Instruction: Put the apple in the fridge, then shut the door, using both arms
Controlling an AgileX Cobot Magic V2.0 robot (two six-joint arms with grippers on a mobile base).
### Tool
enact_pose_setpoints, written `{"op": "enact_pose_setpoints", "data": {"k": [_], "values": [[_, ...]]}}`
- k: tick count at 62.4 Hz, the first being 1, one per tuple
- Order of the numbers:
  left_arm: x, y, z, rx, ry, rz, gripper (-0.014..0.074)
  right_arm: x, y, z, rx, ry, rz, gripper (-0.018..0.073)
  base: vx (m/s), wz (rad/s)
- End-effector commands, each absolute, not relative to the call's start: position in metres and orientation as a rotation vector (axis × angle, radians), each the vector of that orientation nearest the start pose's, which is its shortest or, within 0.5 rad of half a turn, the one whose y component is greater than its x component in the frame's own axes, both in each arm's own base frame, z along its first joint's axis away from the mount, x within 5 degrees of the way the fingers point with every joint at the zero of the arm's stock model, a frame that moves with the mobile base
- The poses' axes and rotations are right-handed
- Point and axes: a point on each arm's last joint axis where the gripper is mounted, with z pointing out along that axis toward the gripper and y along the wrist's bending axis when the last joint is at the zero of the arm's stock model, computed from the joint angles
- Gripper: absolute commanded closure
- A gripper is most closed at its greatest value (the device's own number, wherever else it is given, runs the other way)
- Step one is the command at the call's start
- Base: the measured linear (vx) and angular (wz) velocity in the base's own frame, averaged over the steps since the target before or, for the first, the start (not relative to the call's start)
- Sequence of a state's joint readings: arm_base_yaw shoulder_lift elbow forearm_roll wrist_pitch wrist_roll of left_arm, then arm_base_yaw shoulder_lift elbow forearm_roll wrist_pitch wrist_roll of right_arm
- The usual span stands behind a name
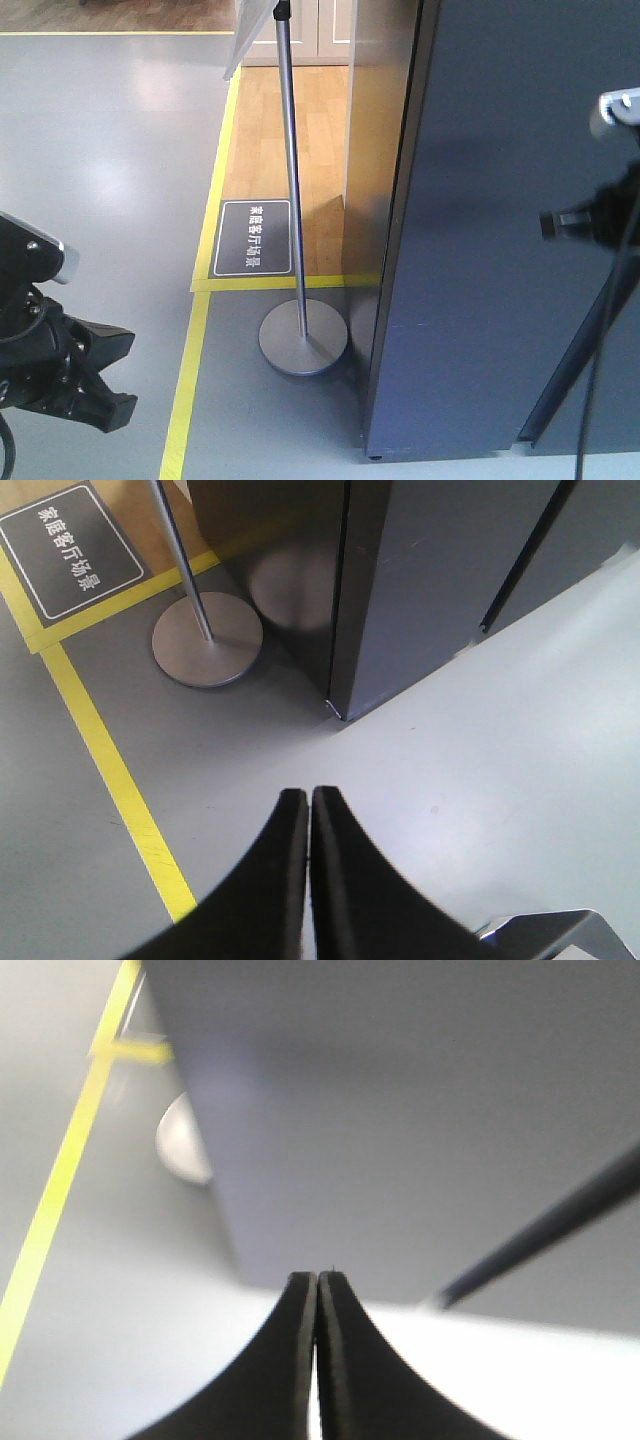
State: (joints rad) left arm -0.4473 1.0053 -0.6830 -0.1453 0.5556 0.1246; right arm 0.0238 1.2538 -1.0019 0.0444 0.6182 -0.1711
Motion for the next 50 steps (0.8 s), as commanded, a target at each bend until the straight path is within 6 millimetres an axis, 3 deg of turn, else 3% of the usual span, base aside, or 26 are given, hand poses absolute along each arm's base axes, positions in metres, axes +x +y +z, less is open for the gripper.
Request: {"op": "enact_pose_setpoints", "data": {"k": [1, 27, 39, 50], "values": [[0.175, -0.091, 0.296, 0.525, 2.220, -0.333, 0.0603, 0.235, 0.012, 0.335, -0.190, 2.274, -0.003, 0.0563, 0.00, 0.00], [0.175, -0.091, 0.296, 0.525, 2.220, -0.333, 0.0603, 0.128, 0.009, 0.301, -0.198, 2.342, 0.019, 0.0563, 0.00, 0.00], [0.175, -0.091, 0.296, 0.525, 2.220, -0.333, 0.0603, 0.097, 0.009, 0.284, -0.201, 2.374, 0.038, 0.0563, 0.00, 0.00], [0.175, -0.091, 0.296, 0.525, 2.220, -0.333, 0.0603, 0.084, 0.010, 0.283, -0.197, 2.343, 0.057, 0.0563, 0.00, 0.00]]}}
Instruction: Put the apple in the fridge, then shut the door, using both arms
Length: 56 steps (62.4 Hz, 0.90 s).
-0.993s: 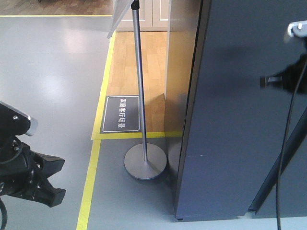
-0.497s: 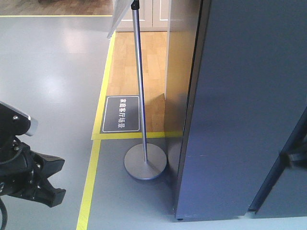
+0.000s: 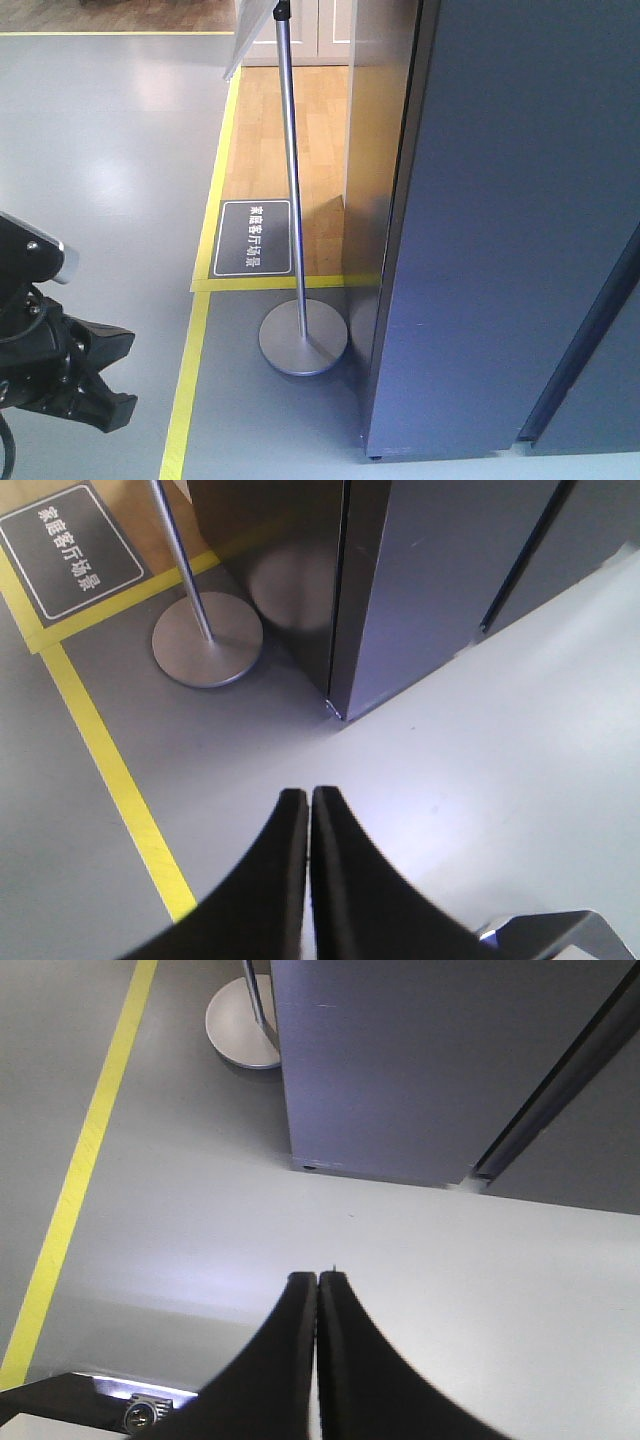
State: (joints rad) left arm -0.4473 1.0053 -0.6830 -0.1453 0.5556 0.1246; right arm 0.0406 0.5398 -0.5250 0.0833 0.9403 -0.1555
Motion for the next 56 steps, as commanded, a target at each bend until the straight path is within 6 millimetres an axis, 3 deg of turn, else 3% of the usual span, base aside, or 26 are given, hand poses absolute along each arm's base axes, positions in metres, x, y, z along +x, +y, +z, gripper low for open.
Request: {"op": "enact_pose_setpoints", "data": {"k": [1, 35, 47, 56], "values": [[0.175, -0.091, 0.296, 0.525, 2.220, -0.333, 0.0603, 0.083, 0.010, 0.283, -0.197, 2.342, 0.057, 0.0563, 0.00, 0.00], [0.173, -0.090, 0.298, 0.523, 2.210, -0.331, 0.0603, 0.077, 0.010, 0.284, -0.199, 2.332, 0.057, 0.0563, 0.00, 0.00], [0.159, -0.063, 0.316, 0.400, 2.100, -0.271, 0.0603, 0.077, 0.010, 0.284, -0.198, 2.332, 0.061, 0.0563, 0.00, 0.00], [0.133, -0.033, 0.307, 0.237, 1.999, -0.190, 0.0603, 0.077, 0.010, 0.284, -0.198, 2.333, 0.060, 0.0563, 0.00, 0.00]]}}
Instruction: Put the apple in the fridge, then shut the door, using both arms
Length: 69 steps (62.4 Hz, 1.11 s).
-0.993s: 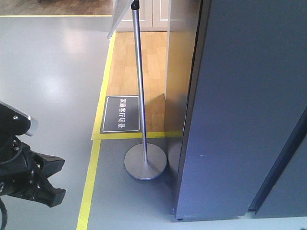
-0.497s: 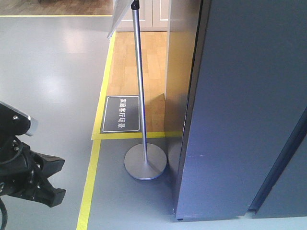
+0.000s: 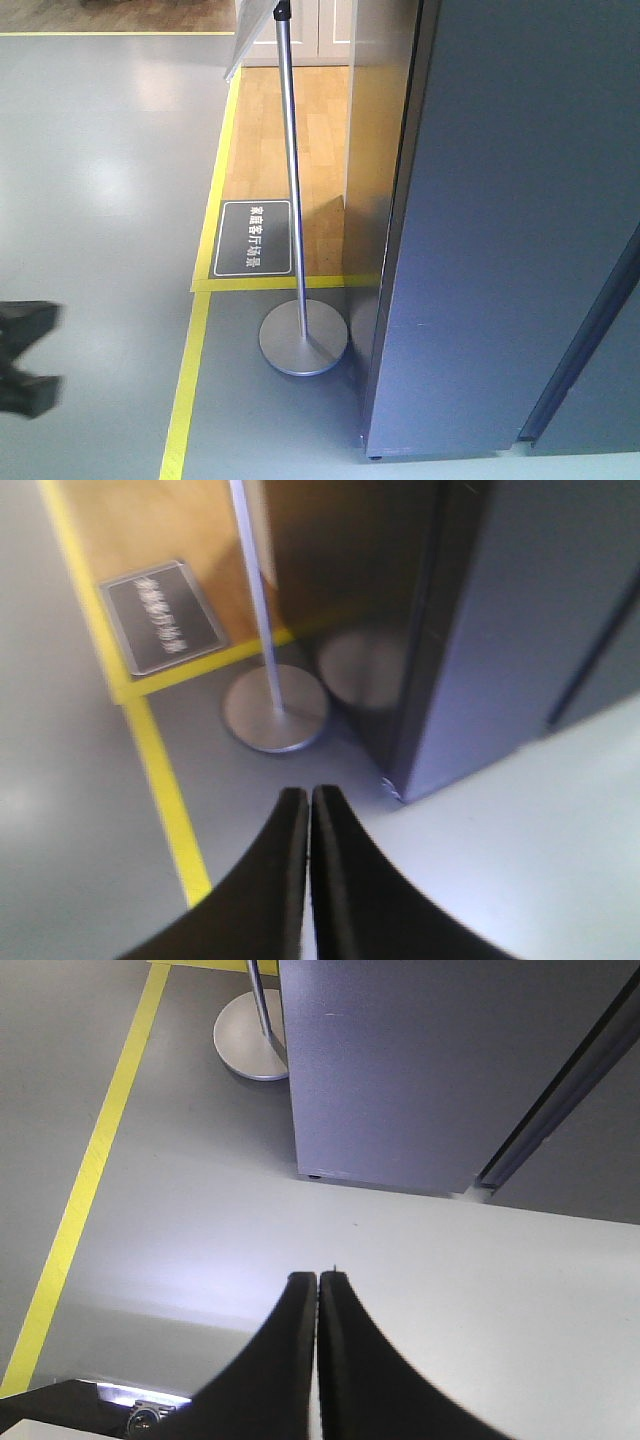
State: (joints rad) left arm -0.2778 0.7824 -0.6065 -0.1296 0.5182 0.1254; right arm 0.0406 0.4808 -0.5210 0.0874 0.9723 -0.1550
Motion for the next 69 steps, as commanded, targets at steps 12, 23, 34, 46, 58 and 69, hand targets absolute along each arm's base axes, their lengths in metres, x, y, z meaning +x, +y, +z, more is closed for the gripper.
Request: {"op": "enact_pose_setpoints", "data": {"k": [12, 23, 34, 46, 58, 69], "values": [[0.095, -0.011, 0.275, 0.086, 1.813, -0.101, 0.0603, 0.077, 0.010, 0.284, -0.198, 2.332, 0.060, 0.0563, 0.00, 0.00], [0.074, -0.003, 0.240, -0.005, 1.641, -0.060, 0.0603, 0.077, 0.010, 0.284, -0.198, 2.332, 0.060, 0.0563, 0.00, 0.00], [0.066, 0.001, 0.207, -0.069, 1.537, -0.063, 0.0603, 0.077, 0.010, 0.284, -0.198, 2.332, 0.060, 0.0563, 0.00, 0.00], [0.056, 0.001, 0.204, -0.072, 1.440, -0.068, 0.0603, 0.077, 0.010, 0.284, -0.198, 2.332, 0.060, 0.0563, 0.00, 0.00], [0.056, 0.002, 0.205, -0.089, 1.430, -0.057, 0.0603, 0.077, 0.010, 0.284, -0.198, 2.336, 0.060, 0.0563, 0.00, 0.00], [0.056, 0.002, 0.205, -0.090, 1.425, -0.056, 0.0603, 0.077, 0.010, 0.284, -0.199, 2.336, 0.060, 0.0563, 0.00, 0.00]]}}
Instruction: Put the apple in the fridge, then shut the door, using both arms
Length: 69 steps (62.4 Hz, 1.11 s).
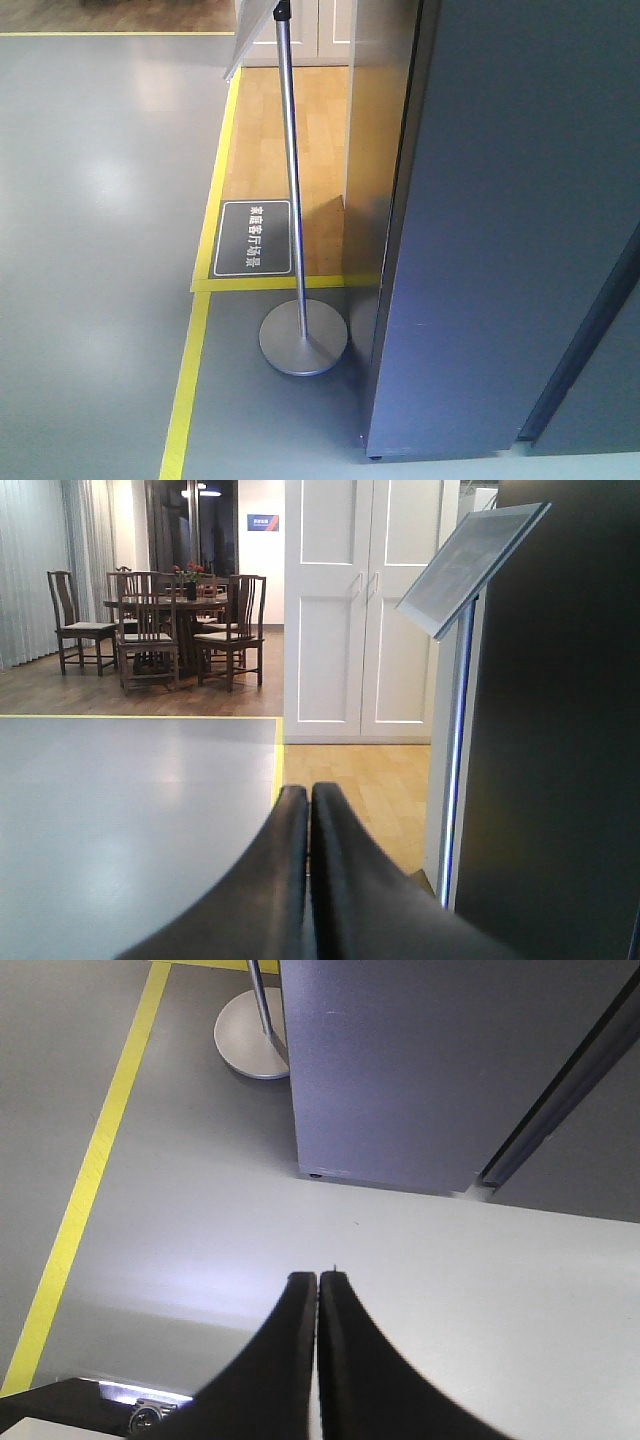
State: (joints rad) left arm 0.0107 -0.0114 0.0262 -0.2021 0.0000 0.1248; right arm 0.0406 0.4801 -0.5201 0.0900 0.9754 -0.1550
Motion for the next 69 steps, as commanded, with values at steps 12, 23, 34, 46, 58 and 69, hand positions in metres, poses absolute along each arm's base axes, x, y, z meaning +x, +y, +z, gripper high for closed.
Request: {"op": "enact_pose_setpoints", "data": {"k": [12, 23, 34, 46, 58, 69], "values": [[0.0557, 0.0020, 0.2033, -0.098, 1.432, -0.068, 0.0603, 0.0772, 0.0100, 0.2841, -0.199, 2.336, 0.060, 0.0563, 0.00, 0.00], [0.0558, 0.0013, 0.2031, -0.081, 1.436, -0.061, 0.0603, 0.0772, 0.0100, 0.2841, -0.199, 2.336, 0.060, 0.0563, 0.00, 0.00], [0.0558, 0.0006, 0.2026, -0.069, 1.442, -0.059, 0.0603, 0.0772, 0.0100, 0.2841, -0.199, 2.336, 0.060, 0.0563, 0.00, 0.00], [0.0559, 0.0006, 0.2018, -0.077, 1.450, -0.068, 0.0603, 0.0772, 0.0100, 0.2841, -0.199, 2.336, 0.060, 0.0563, 0.00, 0.00], [0.0560, 0.0006, 0.2015, -0.055, 1.454, -0.042, 0.0603, 0.0772, 0.0100, 0.2841, -0.199, 2.336, 0.060, 0.0563, 0.00, 0.00], [0.0560, 0.0006, 0.2016, -0.054, 1.453, -0.042, 0.0603, 0.0772, 0.0100, 0.2841, -0.199, 2.336, 0.060, 0.0563, 0.00, 0.00]]}}
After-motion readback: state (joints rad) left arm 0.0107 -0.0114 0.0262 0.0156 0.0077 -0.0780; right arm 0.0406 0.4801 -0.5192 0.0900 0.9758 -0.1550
